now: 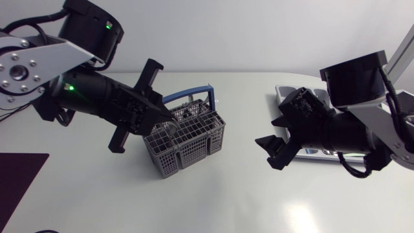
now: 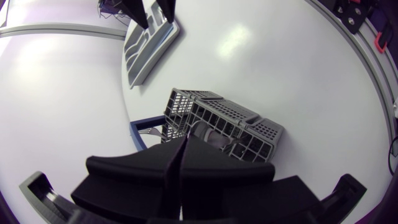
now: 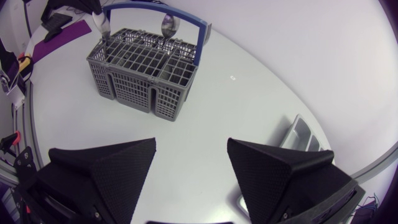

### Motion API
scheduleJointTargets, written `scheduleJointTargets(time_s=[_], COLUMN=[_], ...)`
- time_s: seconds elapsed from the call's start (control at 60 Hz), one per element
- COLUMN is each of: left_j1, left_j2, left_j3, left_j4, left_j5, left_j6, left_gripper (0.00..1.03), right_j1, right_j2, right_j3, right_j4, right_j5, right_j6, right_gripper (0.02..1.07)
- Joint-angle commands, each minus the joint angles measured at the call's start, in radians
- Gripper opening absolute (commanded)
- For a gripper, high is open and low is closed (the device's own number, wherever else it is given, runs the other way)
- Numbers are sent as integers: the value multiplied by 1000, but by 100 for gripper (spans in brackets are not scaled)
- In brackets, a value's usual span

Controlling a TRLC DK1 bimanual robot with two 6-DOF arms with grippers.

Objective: Unload the cutlery basket into the drawer organizer.

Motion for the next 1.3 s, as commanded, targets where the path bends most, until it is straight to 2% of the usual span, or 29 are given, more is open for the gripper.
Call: scheduleJointTargets(time_s=[0.0,0.133,0.35,0.5,0.917,1.283], left_j1=[22,42,41,33,4,-59], left_j2=[-47,-95,-176,-230,-289,-288], left_j3=[-8,-48,-176,-241,-238,-187], left_j4=[41,67,178,242,242,222], left_j5=[17,33,32,-5,-89,-149], left_j6=[-63,-142,-258,-312,-340,-343], left_gripper=[12,12,12,12,12,12], right_j1=[28,94,197,261,344,376], right_j2=[-14,3,98,184,353,414], right_j3=[-26,-22,-5,28,81,116], right_j4=[-13,1,73,113,237,267], right_j5=[10,29,44,67,73,67], right_j6=[15,48,92,112,127,114], right_gripper=[85,85,86,86,88,89])
